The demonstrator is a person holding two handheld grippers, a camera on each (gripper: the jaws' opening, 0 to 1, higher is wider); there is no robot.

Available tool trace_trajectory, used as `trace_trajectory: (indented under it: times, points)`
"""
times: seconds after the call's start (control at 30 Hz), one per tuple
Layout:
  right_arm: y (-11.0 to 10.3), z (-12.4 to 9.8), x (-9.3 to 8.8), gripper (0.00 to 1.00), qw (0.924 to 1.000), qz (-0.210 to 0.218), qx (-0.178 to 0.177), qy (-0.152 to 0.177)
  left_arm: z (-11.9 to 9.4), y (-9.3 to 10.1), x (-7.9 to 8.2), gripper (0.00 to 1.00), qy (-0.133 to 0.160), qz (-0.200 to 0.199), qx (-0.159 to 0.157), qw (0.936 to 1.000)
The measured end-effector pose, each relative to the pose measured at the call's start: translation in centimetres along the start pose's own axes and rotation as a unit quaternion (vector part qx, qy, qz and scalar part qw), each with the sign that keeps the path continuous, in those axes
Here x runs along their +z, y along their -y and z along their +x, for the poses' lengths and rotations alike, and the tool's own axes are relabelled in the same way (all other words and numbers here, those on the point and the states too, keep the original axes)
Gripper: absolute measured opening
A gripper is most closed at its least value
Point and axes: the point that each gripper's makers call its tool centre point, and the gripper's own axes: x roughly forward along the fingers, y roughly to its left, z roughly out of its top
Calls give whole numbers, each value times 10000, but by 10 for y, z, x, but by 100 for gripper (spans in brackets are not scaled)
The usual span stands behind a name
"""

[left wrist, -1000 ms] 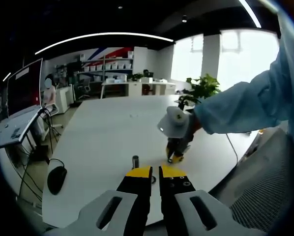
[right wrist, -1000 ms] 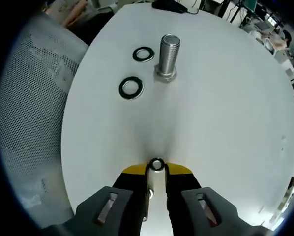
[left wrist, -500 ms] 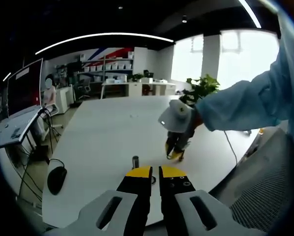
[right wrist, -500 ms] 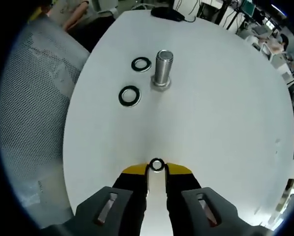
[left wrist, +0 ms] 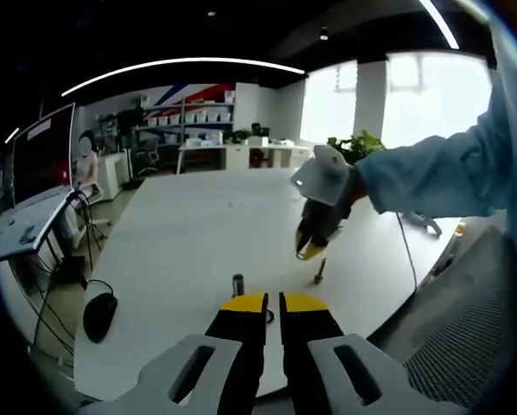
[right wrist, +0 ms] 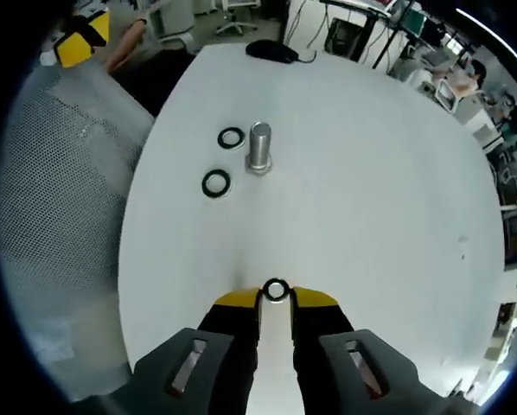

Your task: Place the washer onto the threaded stud by aligning its center hole with the stud, sliding it down to the base, and recovering from edge contact or off-axis alignment until the washer reaches the visible bottom stop.

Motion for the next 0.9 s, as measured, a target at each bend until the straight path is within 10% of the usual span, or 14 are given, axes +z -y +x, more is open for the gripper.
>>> trace_trajectory:
  times: [0.9]
  points:
    - [-30,-8,-31,15,9975,-211,460,-496,0,0,1,3,16,-6,5,10000]
